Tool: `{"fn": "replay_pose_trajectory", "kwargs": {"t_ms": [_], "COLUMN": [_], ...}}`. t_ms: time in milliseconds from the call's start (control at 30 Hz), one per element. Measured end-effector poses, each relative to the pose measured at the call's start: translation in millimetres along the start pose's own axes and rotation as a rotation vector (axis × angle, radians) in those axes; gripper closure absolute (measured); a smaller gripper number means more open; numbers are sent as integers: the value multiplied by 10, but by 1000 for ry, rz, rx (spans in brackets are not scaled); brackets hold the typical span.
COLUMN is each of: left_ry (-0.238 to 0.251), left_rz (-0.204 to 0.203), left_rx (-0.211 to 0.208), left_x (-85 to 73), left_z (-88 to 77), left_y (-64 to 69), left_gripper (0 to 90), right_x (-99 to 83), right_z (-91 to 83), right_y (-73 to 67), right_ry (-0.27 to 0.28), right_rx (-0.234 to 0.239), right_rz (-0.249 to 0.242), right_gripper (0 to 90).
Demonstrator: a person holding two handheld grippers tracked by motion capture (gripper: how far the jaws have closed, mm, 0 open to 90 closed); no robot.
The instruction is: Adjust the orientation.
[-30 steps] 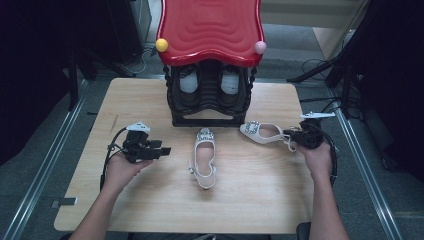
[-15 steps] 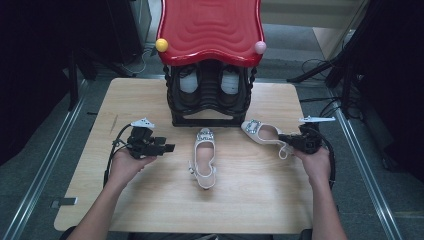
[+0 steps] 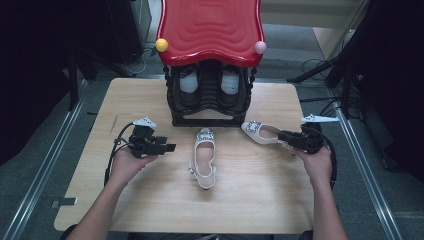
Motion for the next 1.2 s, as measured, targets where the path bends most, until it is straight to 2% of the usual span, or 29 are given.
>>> {"fn": "replay_pose_trajectory", "kwargs": {"t_ms": [133,233,367,567,700,933,1100,1200], "left_ry": [-6,-5,-5,-4,-11,-4,-2,4], "left_rz": [2,0,-5,-10,-9,-16,-18,-19], "left_rx": [1,4,11,18,18,20,22,20], "left_x": [-15,-29,-52,-71,-94,-104,-99,-82], "left_z": [-4,-10,-30,-51,-53,-77,-79,-69], "left_y": [3,1,-9,-10,-5,-22,-36,-32], "left_gripper": [444,444,444,444,443,444,444,443], "right_x": [-76,-123,-144,-132,-123,-103,-56,-7], "right_z": [124,206,287,326,339,327,267,192], "right_y": [48,36,8,15,25,19,-65,-142], "right_ry": [-57,-96,-118,-116,-133,-158,-135,-99], "right_rx": [-37,-27,-29,-25,-36,-35,-54,-50], "right_rz": [-22,-29,-43,-32,-49,-62,-89,-81], "right_gripper": [727,732,732,765,828,864,877,886]}}
Point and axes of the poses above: each handheld gripper's, and its own axes: z roughly forward along the jaws, x roughly out of its top, y roughly to its right, the point moved 9 cm from there along z, roughly forward along the jaws, and after that the axes turned 13 degrees about z, right-handed, at the moved point
